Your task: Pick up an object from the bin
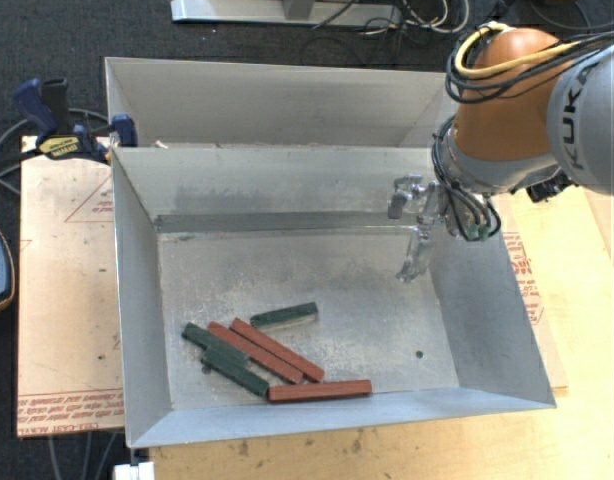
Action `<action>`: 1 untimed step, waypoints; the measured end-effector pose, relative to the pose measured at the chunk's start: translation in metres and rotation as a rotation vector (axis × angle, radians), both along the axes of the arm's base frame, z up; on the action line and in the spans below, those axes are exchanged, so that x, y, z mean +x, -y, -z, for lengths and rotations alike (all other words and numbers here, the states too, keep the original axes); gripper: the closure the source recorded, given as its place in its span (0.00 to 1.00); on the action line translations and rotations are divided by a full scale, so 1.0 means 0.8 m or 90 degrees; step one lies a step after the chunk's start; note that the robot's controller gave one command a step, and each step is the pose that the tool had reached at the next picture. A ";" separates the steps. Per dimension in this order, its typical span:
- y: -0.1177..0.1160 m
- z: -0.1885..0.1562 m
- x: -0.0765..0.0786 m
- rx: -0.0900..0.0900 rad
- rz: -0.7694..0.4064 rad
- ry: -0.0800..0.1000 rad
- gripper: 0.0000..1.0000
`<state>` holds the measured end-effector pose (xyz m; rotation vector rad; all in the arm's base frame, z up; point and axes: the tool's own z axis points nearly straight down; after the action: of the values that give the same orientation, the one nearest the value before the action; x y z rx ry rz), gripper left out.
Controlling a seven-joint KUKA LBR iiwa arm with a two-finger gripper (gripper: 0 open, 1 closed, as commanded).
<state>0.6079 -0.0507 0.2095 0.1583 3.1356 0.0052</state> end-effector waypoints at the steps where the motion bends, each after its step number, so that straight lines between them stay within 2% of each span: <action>1: -0.061 0.054 -0.066 0.000 0.035 -0.006 0.00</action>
Offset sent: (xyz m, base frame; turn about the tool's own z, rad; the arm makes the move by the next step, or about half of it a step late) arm -0.0503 0.0439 -0.0399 0.0601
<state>0.5550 -0.0022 0.1663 0.2444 3.1401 0.0054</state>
